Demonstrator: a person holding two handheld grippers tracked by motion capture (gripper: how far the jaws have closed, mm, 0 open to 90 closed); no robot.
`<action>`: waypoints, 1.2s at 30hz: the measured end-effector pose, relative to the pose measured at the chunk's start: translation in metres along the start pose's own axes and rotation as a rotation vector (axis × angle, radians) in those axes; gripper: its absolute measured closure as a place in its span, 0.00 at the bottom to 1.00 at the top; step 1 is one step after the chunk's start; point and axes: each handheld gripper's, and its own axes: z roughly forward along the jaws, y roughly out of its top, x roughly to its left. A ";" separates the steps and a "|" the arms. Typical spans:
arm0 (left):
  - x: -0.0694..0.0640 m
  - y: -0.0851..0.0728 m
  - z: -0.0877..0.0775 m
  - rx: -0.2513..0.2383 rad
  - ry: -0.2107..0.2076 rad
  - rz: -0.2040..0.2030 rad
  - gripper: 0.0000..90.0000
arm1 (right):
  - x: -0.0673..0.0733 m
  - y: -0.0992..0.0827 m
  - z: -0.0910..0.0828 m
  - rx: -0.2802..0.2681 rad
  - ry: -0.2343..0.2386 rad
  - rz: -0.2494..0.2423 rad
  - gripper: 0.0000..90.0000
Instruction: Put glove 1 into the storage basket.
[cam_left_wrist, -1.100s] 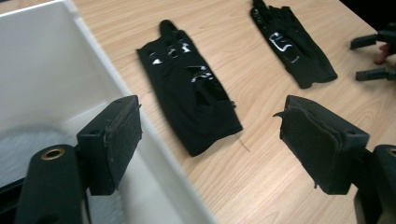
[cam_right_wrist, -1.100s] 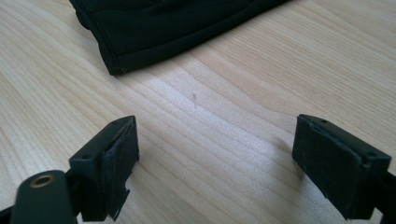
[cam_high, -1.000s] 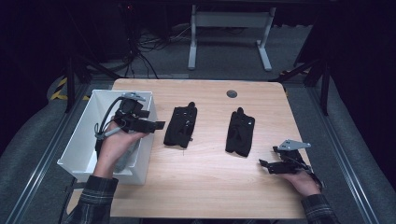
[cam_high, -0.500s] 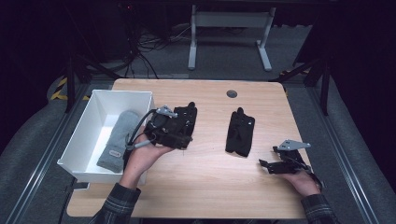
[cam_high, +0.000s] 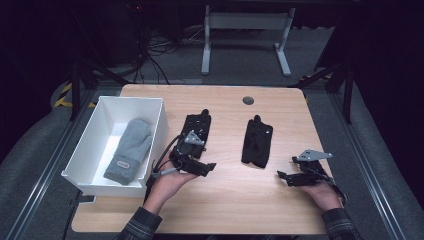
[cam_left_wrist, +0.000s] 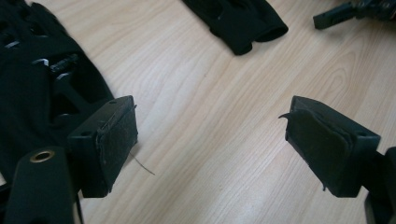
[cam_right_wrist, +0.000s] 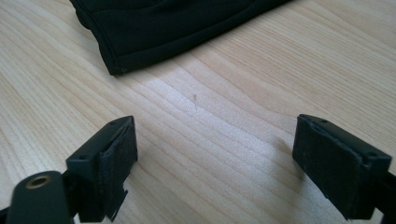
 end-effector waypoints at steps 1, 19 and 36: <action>-0.001 -0.005 0.005 0.007 -0.001 0.001 0.20 | 0.000 0.000 0.000 -0.001 0.003 0.001 0.17; -0.007 -0.054 0.044 0.135 0.082 0.094 0.05 | 0.004 0.021 -0.008 -0.034 0.033 -0.027 0.49; 0.001 -0.071 0.042 0.013 0.065 0.112 0.00 | 0.016 0.064 0.021 -0.048 0.133 -0.108 1.00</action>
